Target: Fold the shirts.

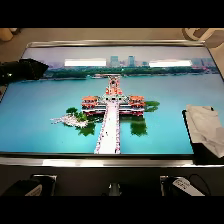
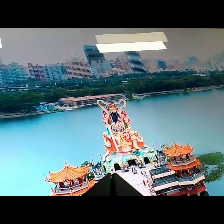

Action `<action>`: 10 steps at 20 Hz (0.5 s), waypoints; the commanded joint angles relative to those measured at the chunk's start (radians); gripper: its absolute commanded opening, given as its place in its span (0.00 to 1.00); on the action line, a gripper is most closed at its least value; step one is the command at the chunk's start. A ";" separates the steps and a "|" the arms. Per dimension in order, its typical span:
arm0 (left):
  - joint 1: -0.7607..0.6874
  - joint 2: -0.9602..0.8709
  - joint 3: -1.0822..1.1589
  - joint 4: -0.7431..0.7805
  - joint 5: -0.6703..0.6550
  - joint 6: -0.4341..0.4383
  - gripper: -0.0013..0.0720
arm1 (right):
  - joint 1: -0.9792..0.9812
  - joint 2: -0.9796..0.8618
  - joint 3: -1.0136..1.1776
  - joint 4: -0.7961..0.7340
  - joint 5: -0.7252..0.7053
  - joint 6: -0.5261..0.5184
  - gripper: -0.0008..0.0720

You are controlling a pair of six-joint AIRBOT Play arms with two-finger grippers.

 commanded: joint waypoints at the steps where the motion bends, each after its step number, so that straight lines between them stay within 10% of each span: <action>1: 0.000 0.000 0.000 0.000 0.004 0.003 0.05 | -0.002 0.006 -0.131 -0.090 -0.095 -0.021 0.85; 6: 0.001 -0.002 0.033 0.016 0.005 0.003 0.05 | -0.002 0.008 0.077 0.029 -0.249 -0.125 0.98; 10: 0.000 -0.102 0.220 0.368 -0.092 -0.084 0.05 | 0.116 0.008 0.395 0.330 -0.443 -0.233 0.97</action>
